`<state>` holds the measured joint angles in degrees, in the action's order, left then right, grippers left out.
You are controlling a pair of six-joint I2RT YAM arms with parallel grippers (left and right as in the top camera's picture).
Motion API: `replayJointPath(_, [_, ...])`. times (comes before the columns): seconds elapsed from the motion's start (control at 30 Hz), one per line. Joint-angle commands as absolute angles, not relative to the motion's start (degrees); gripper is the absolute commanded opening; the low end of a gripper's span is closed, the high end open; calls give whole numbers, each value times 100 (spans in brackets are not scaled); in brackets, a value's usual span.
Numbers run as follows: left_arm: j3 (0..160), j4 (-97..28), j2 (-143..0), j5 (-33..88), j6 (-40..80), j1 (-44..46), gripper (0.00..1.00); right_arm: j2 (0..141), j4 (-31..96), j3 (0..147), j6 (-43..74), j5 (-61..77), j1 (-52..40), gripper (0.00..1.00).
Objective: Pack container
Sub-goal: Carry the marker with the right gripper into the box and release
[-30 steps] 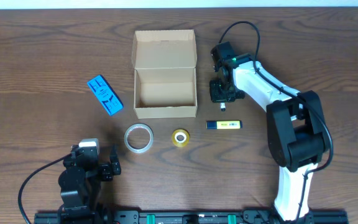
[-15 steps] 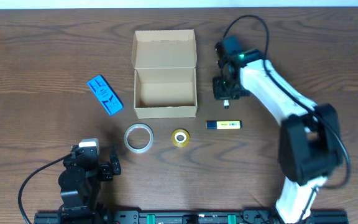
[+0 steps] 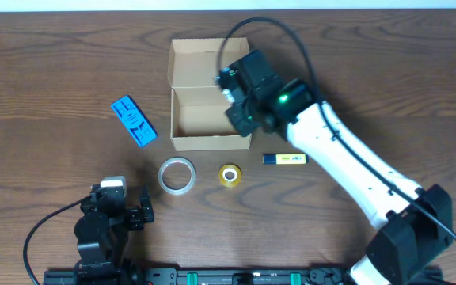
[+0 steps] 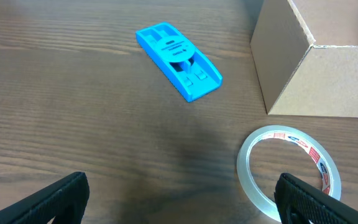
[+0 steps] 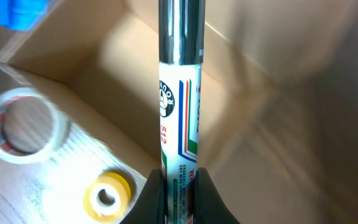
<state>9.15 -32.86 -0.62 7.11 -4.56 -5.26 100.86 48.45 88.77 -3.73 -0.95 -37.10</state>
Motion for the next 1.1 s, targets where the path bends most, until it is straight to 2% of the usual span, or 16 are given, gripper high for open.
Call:
replayJointPath(0.0, [873, -3275, -25, 729, -517, -561, 95, 10162, 4525, 8973, -1210, -187, -3959, 1])
replayJointPath(0.4, [873, -3275, -25, 729, -517, -561, 95, 11159, 3889, 8973, -1256, -211, -3997, 1])
replayJointPath(0.73, [873, -3275, -25, 729, -519, -561, 95, 11727, 3830, 8973, -1249, -193, -4007, 1])
replayJointPath(0.9, [873, -3275, -25, 727, -519, -561, 95, 11723, 3677, 8997, -1249, -193, -4014, 34])
replayJointPath(0.97, [873, -3275, -25, 727, -517, -561, 95, 11716, 3638, 9037, -1247, -193, -4023, 38])
replayJointPath(1.07, [873, -3275, -25, 727, -519, -561, 95, 11679, 3642, 9164, -1245, -193, -4023, 39])
